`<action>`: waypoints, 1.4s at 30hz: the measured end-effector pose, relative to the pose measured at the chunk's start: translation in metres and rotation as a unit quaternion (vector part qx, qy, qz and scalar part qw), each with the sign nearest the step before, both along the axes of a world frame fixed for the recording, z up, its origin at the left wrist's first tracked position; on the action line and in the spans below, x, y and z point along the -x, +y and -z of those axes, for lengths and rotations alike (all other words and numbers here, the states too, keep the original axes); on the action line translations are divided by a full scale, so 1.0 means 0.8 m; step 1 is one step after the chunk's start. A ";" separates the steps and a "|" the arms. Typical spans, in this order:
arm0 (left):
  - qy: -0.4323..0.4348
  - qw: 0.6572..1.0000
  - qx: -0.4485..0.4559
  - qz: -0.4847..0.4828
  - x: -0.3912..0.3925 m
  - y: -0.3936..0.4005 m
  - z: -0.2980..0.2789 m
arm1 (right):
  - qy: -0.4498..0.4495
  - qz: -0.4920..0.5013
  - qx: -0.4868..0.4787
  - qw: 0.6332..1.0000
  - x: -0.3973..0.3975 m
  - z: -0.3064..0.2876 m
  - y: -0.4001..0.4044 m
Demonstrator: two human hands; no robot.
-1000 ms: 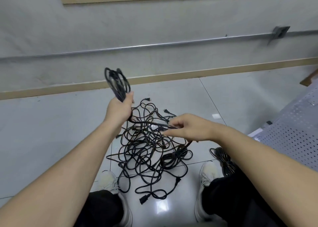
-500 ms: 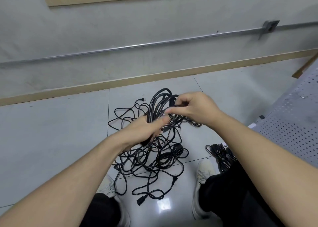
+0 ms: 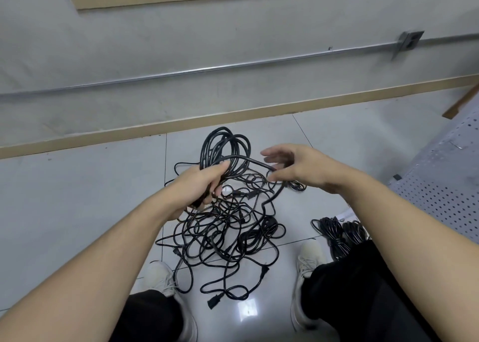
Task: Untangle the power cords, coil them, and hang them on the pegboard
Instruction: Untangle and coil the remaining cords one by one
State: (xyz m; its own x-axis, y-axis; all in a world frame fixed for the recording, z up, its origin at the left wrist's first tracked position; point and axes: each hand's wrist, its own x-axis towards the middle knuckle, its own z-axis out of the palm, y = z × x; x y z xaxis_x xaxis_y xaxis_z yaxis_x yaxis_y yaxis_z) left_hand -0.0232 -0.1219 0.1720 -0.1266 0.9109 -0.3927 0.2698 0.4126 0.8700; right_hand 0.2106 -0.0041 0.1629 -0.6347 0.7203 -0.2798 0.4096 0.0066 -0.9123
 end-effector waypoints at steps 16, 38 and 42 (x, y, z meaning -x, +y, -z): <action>-0.215 0.972 0.050 -0.086 0.017 -0.003 -0.018 | -0.233 -0.236 -0.359 0.873 0.021 0.003 -0.026; -0.141 0.990 0.000 0.013 0.000 0.000 -0.007 | 0.215 0.350 0.143 0.901 0.067 -0.018 -0.037; -0.104 0.994 -0.002 0.029 -0.018 -0.003 0.006 | 0.239 0.360 0.201 0.879 0.066 -0.026 -0.045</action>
State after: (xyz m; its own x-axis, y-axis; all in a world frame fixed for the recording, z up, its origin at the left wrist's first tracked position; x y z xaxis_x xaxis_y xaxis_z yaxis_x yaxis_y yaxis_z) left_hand -0.0085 -0.1239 0.1671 0.0107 0.9156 -0.4019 0.1069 0.3986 0.9109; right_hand 0.1580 -0.0404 0.1835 -0.1697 0.8875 -0.4285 -0.2555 -0.4595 -0.8506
